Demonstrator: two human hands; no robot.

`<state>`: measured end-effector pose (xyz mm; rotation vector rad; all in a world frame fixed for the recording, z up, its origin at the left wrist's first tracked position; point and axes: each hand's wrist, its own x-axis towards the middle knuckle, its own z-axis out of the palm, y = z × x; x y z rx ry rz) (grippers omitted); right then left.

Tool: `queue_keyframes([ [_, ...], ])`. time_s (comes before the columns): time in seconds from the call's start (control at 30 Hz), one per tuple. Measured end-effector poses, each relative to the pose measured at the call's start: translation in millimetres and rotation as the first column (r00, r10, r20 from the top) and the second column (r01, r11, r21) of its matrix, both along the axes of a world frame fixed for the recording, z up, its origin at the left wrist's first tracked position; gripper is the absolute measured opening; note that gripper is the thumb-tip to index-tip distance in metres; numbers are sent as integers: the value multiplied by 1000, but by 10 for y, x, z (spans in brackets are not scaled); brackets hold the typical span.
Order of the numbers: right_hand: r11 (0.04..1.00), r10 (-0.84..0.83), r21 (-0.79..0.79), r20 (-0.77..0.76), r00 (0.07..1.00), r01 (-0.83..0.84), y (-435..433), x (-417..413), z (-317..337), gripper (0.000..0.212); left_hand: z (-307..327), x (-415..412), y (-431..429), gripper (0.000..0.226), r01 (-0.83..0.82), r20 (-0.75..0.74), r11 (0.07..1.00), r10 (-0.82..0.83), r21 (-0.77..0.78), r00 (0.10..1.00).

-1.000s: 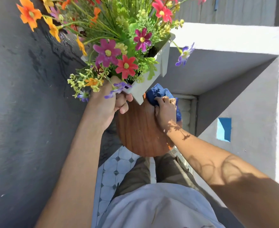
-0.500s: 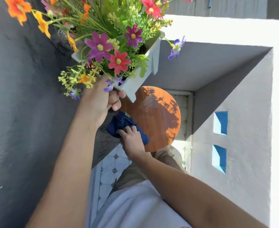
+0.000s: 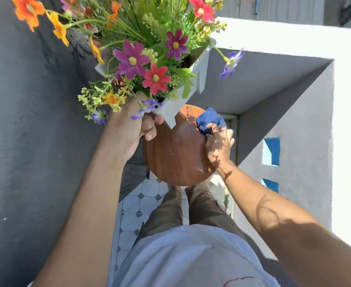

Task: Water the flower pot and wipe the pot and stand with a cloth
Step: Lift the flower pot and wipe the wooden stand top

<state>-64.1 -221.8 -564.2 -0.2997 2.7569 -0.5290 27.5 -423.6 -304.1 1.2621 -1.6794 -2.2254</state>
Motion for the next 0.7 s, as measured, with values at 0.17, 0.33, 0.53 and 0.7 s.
queue_keyframes([
  [0.17,998,-34,57,93,995,29,-342,203,161,35,11,40,15,36,-12,-1,1000,12,-9,1000],
  [0.33,984,161,-101,122,979,-149,-509,873,229,35,36,30,11,36,-45,-4,999,45,0,999],
  [0.53,913,405,-157,233,884,-377,-578,1524,348,42,28,1,14,63,-62,36,998,62,-2,997],
  [0.7,856,517,-121,217,828,-503,-164,1737,329,49,50,-23,26,38,-79,56,997,79,-3,995],
])
